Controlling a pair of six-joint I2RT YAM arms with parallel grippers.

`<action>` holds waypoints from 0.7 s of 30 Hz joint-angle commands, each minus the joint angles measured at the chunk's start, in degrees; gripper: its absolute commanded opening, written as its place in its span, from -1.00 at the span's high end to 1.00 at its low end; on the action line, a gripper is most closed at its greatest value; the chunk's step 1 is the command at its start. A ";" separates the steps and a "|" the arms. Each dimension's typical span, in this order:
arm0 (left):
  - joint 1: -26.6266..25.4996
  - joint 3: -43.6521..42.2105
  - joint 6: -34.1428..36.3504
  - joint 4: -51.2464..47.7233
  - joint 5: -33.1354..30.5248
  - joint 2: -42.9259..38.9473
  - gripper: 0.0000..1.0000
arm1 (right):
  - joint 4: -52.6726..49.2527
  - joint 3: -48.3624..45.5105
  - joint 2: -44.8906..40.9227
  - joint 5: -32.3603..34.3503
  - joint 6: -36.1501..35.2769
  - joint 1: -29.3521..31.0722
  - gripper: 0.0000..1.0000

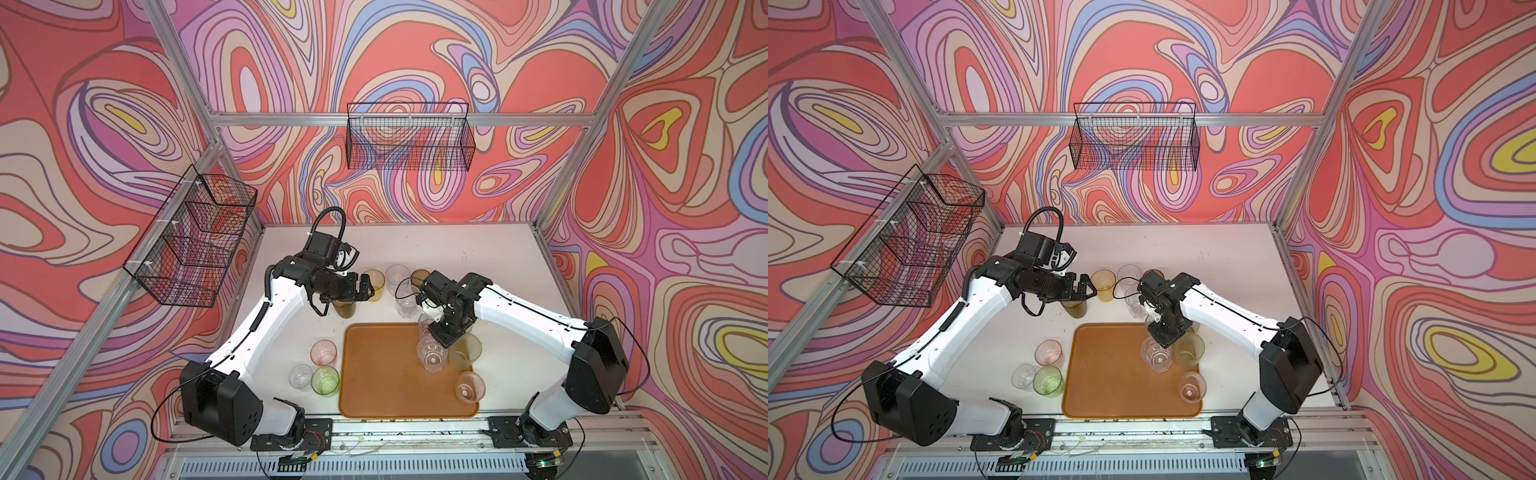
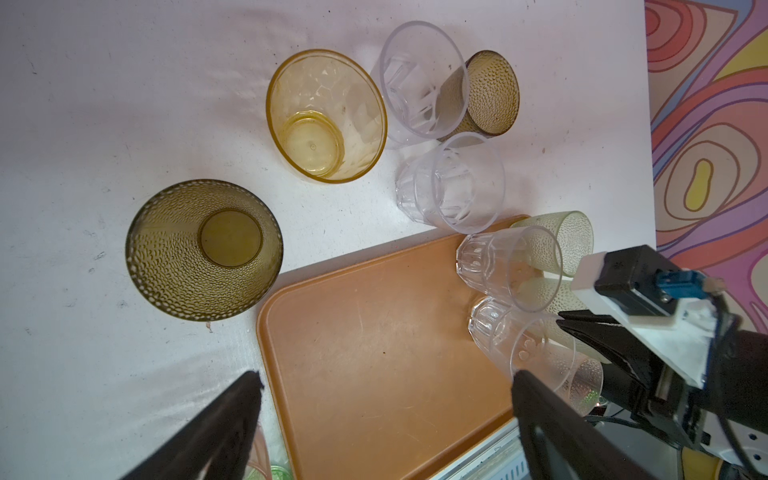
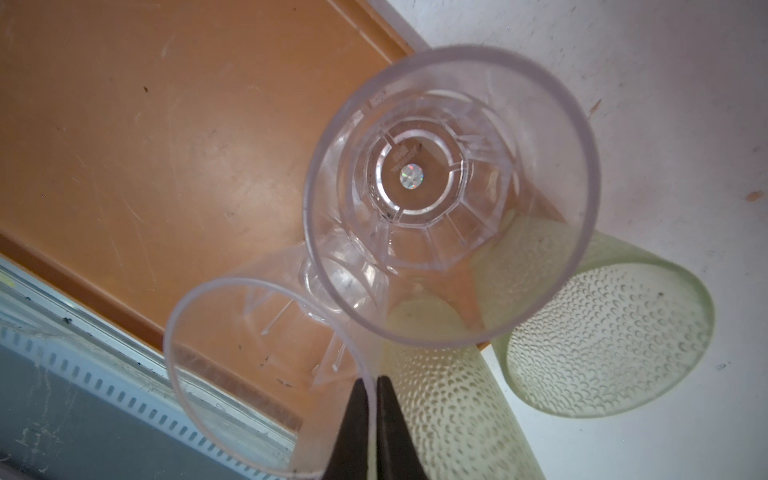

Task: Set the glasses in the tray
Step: 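Lower the held clear glass onto the tray beside the first clear glass, then open the right gripper to release the clear glass on the tray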

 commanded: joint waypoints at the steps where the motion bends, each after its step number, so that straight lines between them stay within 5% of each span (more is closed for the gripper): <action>1: -0.17 0.39 0.15 -0.24 -0.43 0.10 -0.93 | 0.55 -0.51 0.76 -0.35 -0.13 0.53 1.00; 21: -0.27 0.22 0.15 -0.09 -0.34 0.15 -0.93 | 0.23 -0.84 1.84 1.02 0.20 0.78 0.97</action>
